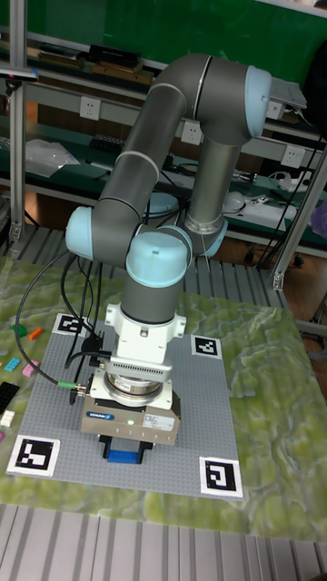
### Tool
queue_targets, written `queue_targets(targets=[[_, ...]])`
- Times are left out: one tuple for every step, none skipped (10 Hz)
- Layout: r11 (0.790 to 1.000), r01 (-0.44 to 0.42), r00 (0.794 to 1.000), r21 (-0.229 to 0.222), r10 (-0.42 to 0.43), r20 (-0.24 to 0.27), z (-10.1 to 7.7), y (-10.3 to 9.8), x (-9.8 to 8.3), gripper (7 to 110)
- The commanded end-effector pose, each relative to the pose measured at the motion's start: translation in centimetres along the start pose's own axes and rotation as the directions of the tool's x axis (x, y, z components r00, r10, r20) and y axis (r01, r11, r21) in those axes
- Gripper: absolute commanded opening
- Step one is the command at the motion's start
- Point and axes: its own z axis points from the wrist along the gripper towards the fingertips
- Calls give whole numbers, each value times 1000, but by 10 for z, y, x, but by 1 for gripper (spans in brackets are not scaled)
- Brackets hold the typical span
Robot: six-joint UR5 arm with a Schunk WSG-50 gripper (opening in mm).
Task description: Stack small Lego blocks one on top of the other
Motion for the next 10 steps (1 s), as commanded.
queue_targets(targets=[[1000, -19, 1000, -10, 19, 10, -1, -1, -4, 44], [1000, -25, 999, -15, 26, 20, -1, -1, -6, 44], [999, -33, 999, -16, 33, 28, -2, -1, -8, 44], [999, -38, 999, -18, 38, 31, -2, 0, -9, 44], [999, -39, 999, -18, 40, 31, -1, 0, -9, 44], [999, -42, 999, -23, 42, 30, -1, 1, -9, 44], [999, -45, 999, -26, 46, 28, 0, 2, -8, 44], [999, -45, 999, -26, 46, 28, 1, 2, -8, 44], [999, -47, 998, -26, 48, 28, 1, 2, -8, 44], [998, -52, 998, -29, 53, 30, 0, 3, -8, 44]])
